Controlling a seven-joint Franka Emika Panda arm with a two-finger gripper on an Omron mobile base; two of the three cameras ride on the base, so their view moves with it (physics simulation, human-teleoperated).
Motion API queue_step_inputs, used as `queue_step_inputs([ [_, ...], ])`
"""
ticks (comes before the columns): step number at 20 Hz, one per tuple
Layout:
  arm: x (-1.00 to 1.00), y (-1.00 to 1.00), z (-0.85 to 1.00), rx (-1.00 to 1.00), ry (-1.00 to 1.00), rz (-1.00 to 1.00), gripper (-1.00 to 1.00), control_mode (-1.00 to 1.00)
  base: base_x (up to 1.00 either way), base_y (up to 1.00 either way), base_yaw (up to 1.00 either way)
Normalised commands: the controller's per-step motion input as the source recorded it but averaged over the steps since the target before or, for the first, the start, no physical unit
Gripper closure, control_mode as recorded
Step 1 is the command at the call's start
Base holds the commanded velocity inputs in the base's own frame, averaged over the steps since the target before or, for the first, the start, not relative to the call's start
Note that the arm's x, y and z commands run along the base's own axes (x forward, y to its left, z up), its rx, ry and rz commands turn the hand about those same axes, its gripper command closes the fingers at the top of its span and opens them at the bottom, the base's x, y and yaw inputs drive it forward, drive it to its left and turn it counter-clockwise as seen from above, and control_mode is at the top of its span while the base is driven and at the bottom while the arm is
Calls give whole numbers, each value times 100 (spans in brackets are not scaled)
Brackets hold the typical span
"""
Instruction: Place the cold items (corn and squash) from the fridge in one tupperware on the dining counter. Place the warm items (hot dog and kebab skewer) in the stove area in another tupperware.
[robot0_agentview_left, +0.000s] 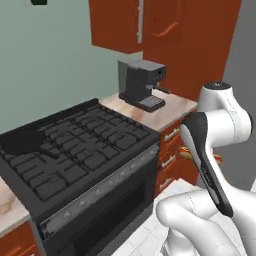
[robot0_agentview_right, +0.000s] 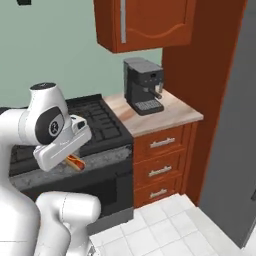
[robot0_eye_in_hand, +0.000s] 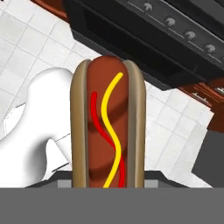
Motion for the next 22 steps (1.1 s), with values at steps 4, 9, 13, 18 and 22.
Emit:
queue_step_inputs([
  [4,0,0,0,0,0,0,100,100,0,-46,-83],
  [9,0,0,0,0,0,0,100,100,0,-68,-78],
  [13,0,0,0,0,0,0,100,100,0,-74,-76],
  [18,0,0,0,0,0,0,100,100,0,-74,-76],
  [22,0,0,0,0,0,0,100,100,0,-71,-76],
])
